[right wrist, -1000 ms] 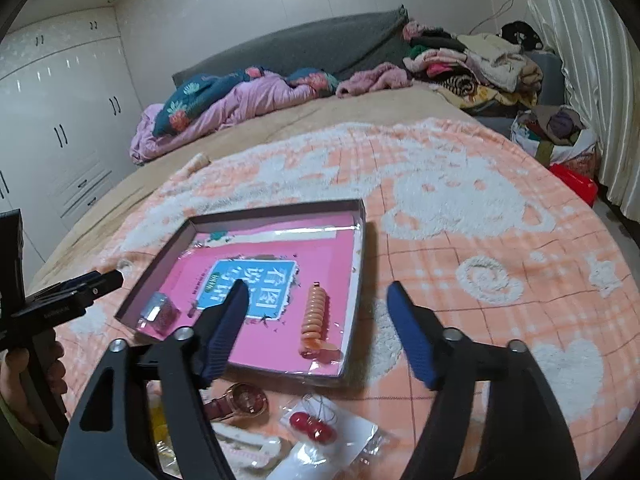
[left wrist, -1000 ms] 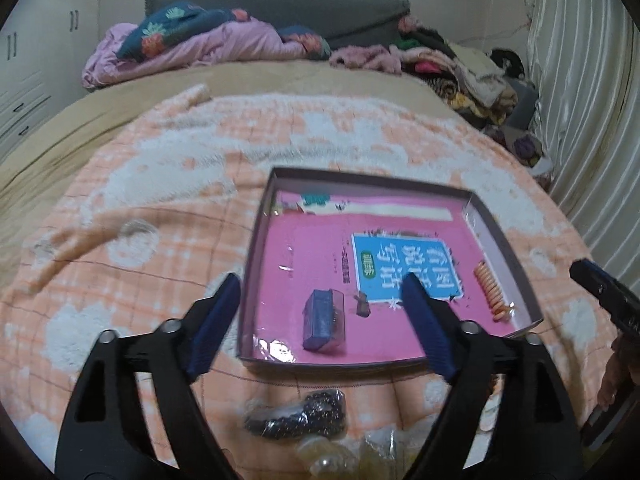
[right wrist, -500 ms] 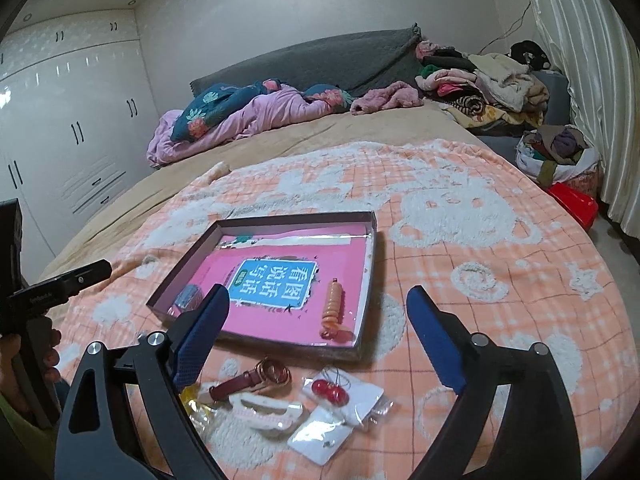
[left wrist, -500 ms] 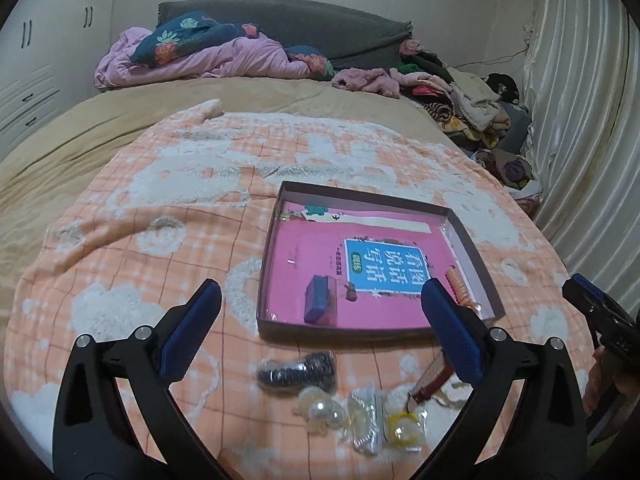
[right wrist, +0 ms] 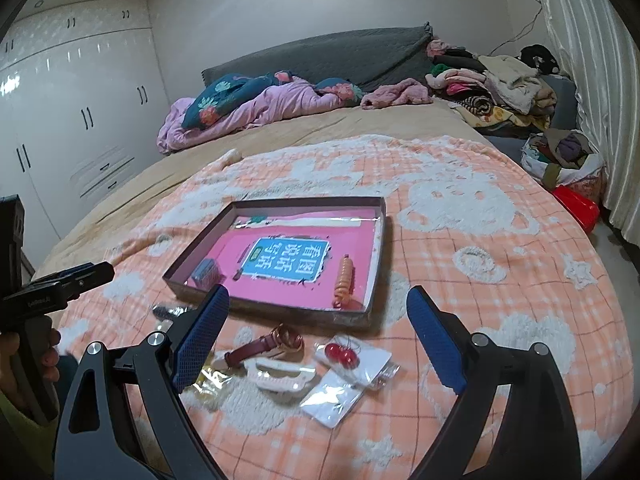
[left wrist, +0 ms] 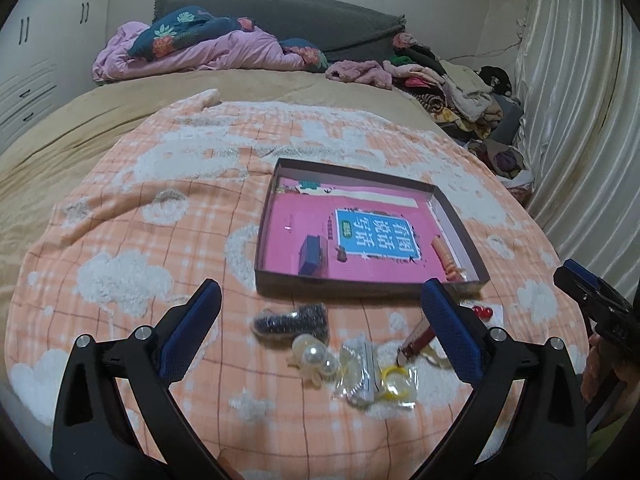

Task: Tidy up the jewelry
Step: 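Lift both tools away from the box toward the loose items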

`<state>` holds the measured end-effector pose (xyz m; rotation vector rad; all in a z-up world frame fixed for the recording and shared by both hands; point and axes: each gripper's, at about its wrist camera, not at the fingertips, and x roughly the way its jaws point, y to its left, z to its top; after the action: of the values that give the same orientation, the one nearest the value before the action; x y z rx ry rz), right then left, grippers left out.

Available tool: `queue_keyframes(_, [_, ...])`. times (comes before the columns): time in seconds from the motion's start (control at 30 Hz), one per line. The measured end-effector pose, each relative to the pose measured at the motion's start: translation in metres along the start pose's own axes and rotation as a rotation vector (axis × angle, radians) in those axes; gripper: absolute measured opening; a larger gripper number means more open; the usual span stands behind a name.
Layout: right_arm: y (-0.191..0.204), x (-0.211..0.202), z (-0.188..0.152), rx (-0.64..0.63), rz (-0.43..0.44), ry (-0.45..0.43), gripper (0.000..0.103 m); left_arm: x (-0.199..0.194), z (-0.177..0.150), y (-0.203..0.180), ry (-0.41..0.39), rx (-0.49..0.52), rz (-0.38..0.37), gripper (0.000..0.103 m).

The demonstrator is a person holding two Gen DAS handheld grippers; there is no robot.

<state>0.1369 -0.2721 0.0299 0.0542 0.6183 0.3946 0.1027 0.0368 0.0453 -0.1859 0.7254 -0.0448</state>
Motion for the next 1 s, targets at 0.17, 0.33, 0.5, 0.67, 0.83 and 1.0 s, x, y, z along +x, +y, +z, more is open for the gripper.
queue_keyframes(0.17, [0.007,-0.004,-0.010,-0.029,0.000,0.021,0.090,-0.001,-0.010,-0.002,0.025,0.008,-0.011,0.093])
queue_keyframes(0.33, [0.008,-0.005,-0.020,-0.040,-0.007,0.047,0.090,0.002,-0.022,-0.006,0.054,0.016,-0.011,0.093])
queue_keyframes(0.5, [0.007,-0.007,-0.029,-0.047,-0.016,0.068,0.090,0.005,-0.034,-0.011,0.084,0.032,-0.010,0.093])
queue_keyframes(0.67, [0.002,-0.005,-0.039,-0.042,-0.027,0.097,0.090,0.010,-0.047,-0.016,0.120,0.051,-0.025,0.093])
queue_keyframes(0.83, [-0.003,0.003,-0.048,-0.038,-0.043,0.128,0.090,0.019,-0.063,-0.019,0.167,0.059,-0.036,0.093])
queue_keyframes(1.0, [-0.010,0.016,-0.057,-0.029,-0.063,0.159,0.090,0.030,-0.073,-0.019,0.200,0.060,-0.033,0.093])
